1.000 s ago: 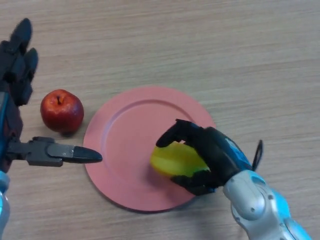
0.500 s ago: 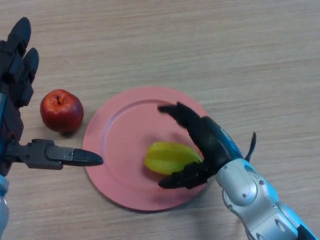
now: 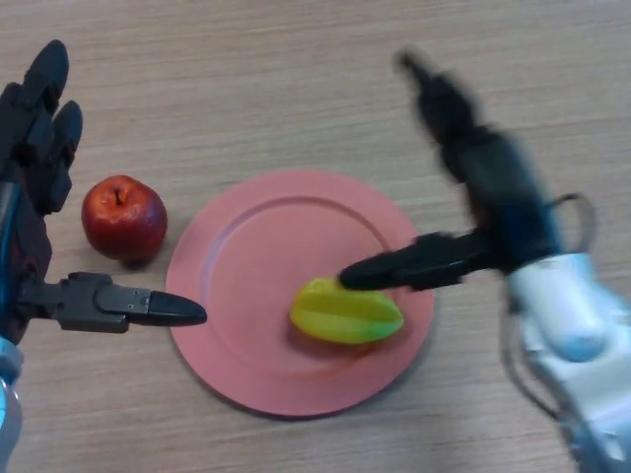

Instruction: Pick up the yellow starfruit and place it on the plate

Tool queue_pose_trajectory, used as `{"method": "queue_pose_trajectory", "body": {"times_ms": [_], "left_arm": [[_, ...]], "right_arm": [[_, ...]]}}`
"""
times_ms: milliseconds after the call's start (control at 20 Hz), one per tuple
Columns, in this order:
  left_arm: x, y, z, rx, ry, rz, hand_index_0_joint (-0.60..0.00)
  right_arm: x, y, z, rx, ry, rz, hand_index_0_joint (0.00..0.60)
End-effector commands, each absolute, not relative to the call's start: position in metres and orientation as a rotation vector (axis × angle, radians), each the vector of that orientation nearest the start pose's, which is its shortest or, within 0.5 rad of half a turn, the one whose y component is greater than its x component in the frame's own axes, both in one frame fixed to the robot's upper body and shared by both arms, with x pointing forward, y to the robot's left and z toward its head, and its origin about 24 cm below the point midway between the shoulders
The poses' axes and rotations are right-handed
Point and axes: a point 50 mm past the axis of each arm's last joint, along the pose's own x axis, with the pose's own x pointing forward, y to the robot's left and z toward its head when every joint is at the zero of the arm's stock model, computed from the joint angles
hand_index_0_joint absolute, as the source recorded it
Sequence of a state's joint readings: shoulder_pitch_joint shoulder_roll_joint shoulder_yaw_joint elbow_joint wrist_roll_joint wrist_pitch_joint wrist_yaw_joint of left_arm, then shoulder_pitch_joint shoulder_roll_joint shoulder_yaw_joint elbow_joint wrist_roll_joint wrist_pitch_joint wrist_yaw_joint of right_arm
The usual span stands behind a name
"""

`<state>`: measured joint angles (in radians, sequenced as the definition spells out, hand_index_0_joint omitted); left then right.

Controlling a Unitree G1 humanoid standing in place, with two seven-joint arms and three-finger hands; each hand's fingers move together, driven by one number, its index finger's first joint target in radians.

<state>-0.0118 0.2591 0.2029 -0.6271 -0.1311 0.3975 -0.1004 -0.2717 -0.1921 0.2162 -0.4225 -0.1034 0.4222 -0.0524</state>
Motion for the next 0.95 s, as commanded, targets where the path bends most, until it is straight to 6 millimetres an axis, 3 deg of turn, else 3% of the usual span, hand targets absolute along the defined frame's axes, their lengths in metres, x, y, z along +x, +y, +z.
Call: {"method": "queue_pose_trajectory", "body": {"times_ms": [50, 350, 950], "left_arm": [[0.22, 0.209, 0.19, 0.231, -0.464, 0.047, 0.0], [0.224, 0.209, 0.187, 0.274, -0.441, 0.033, 0.0], [0.215, 0.211, 0.19, 0.292, -0.45, 0.043, 0.0]], "right_arm": [[0.258, -0.127, 0.198, -0.251, -0.466, 0.135, 0.0], [0.235, -0.158, 0.198, -0.1, -0.436, 0.19, 0.0], [0.228, -0.153, 0.195, -0.036, -0.401, 0.247, 0.0]]}}
